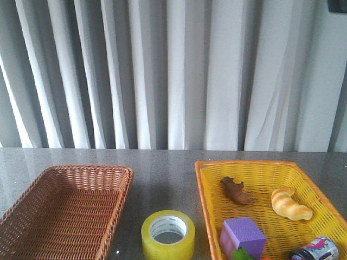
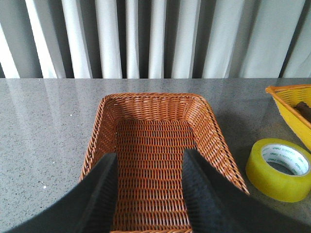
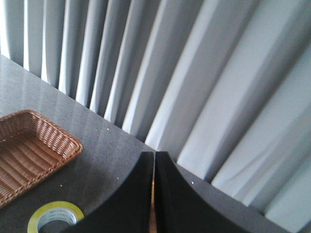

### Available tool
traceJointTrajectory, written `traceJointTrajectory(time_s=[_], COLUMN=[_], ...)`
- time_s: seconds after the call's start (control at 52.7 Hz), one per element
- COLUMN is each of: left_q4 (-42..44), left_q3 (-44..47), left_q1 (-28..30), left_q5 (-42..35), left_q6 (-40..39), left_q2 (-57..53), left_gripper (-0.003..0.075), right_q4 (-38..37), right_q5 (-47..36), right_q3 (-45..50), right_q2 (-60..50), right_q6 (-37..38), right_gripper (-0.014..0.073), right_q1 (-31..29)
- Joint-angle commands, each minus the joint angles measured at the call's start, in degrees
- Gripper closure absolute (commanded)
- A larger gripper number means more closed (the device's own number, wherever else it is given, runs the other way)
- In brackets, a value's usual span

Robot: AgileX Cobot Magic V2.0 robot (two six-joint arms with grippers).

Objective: Transfer tape with both arms
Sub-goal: 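Open the right gripper and withdraw it upward out of view, then move the left gripper over the tape roll and lower it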

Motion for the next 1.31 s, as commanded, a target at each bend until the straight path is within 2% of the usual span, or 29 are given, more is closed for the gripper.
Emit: traceJointTrajectory(time_s=[0.0,0.095,0.228,0.361,0.436,0.588,0.683,0.835,1.101,1.195,1.29], left_q4=[-2.1,-4.0,-6.8,-14.5,-21.8,-34.8,-39.4,-39.6,-40.4,-42.6,-42.6], left_q3=[-2.0,-2.0,-2.0,-2.0,-2.9,-9.4,-15.6,-26.2,-40.5,-44.3,-48.0], left_q1=[-0.5,-0.5,-0.5,-0.5,-0.5,-0.5,-0.5,-0.5,-0.5,-1.4,-4.3], left_q5=[-4.4,-4.2,-4.5,-5.3,-4.5,2.0,7.2,14.5,27.7,30.8,31.3], left_q6=[0.1,0.1,3.0,11.7,21.2,36.7,41.9,42.0,42.0,43.3,44.7], left_q2=[0.5,0.5,0.5,0.7,2.4,9.7,16.3,26.2,39.3,43.2,46.3], left_gripper=[0.0449,0.0478,0.0521,0.0558,0.0575,0.0580,0.0572,0.0525,0.0323,0.0288,0.0286], right_q4=[-5.6,-9.3,-13.3,-15.7,-18.0,-23.1,-25.4,-26.4,-26.3,-26.2,-26.2], right_q5=[-15.5,-23.9,-23.4,-21.1,-21.0,-18.7,-16.0,-13.5,-14.0,-14.0,-14.2], right_q3=[17.6,35.5,56.8,70.5,75.5,79.5,79.6,79.6,79.6,79.6,79.6], right_q2=[-10.0,-20.6,-31.2,-38.7,-42.3,-47.9,-49.7,-51.0,-51.0,-51.0,-51.0], right_q6=[8.1,15.0,21.8,27.3,30.4,34.3,35.1,35.0,35.1,35.1,35.1], right_gripper=[0.0600,0.0599,0.0599,0.0599,0.0599,0.0599,0.0599,0.0599,0.0599,0.0599,0.0599], right_q1=[-0.3,-0.3,-0.3,-0.3,-0.3,-0.3,-0.3,-0.3,-0.3,-0.3,-0.3])
